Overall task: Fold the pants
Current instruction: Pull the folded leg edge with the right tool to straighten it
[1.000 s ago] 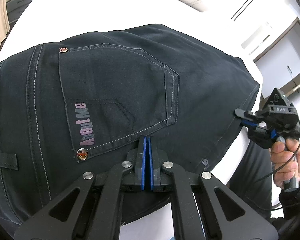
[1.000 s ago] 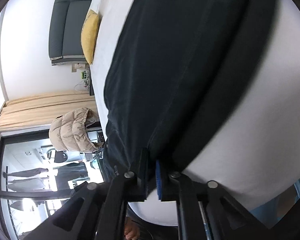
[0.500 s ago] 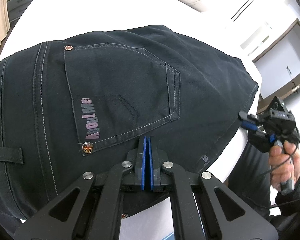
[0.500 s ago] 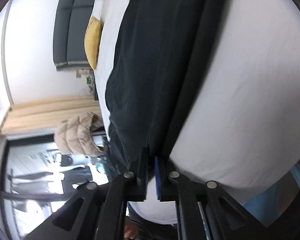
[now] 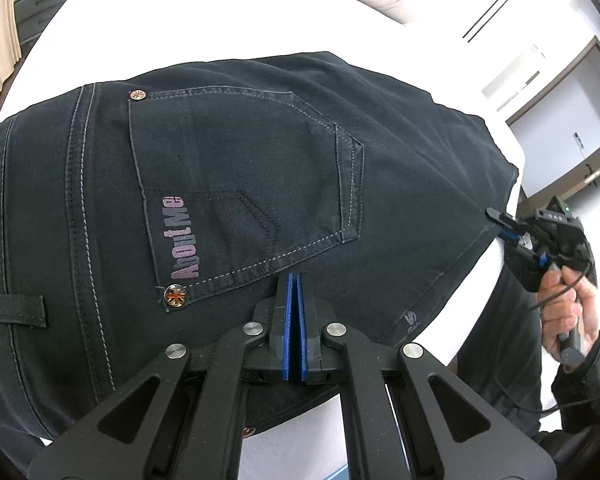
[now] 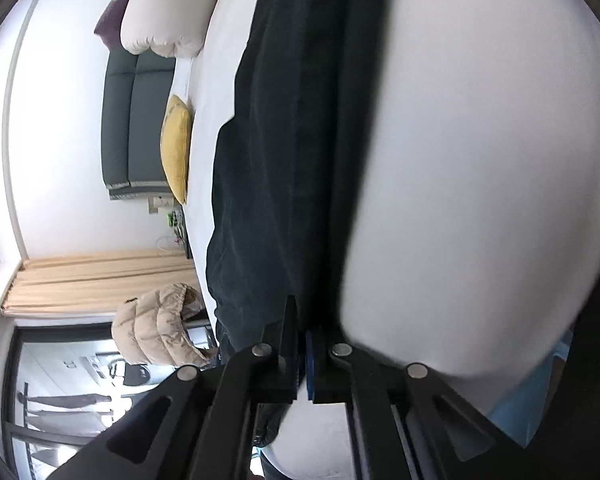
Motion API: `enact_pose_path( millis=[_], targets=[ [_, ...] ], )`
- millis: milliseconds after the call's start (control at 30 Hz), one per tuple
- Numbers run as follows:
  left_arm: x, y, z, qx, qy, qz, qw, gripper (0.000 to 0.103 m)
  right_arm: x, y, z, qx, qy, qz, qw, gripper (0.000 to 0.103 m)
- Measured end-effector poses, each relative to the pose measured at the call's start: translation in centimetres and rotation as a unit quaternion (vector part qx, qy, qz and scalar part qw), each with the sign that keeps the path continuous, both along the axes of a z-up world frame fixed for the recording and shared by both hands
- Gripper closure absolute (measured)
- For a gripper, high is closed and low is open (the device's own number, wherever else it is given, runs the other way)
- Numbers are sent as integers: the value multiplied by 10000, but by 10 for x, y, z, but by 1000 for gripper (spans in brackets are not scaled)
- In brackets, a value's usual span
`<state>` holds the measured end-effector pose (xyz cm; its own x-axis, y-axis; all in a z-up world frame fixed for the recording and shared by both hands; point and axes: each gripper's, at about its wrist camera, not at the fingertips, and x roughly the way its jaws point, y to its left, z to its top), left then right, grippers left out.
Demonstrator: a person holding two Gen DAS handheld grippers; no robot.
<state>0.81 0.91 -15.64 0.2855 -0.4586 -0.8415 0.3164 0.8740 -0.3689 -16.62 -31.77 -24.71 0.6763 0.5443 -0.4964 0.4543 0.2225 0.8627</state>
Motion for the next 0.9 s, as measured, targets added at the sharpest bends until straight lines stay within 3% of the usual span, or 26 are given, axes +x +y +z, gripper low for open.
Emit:
enact_pose_path(
  millis=[100, 233, 300, 400, 467, 733, 900],
  targets=[
    [1, 0, -1, -10, 2, -11, 10000, 101, 4, -2, 2, -100, -92, 116, 9998, 102],
    [1, 2, 0, -15, 0, 26, 10000, 101, 9, -27, 5, -101, -172, -293, 9994, 90],
    [1, 2, 0, -4, -8, 26, 10000, 101, 13, -44, 5, -142, -243, -526, 9982, 90],
    [0, 2, 0, -2, -1, 24, 10000, 101, 18, -68, 1, -99, -225, -873, 9959, 101],
    [0, 2, 1, 4, 0, 19, 10000, 101, 14, -82, -6, 55, -234, -1121, 9934, 103],
    [1, 0, -1, 12, 3, 14, 10000, 101, 1, -82, 6, -477, -219, -1073, 9928, 101],
    [2, 0, -1, 23, 9, 29, 10000, 101, 6, -114, 8, -607, -342, -1442, 9871, 93]
  ],
)
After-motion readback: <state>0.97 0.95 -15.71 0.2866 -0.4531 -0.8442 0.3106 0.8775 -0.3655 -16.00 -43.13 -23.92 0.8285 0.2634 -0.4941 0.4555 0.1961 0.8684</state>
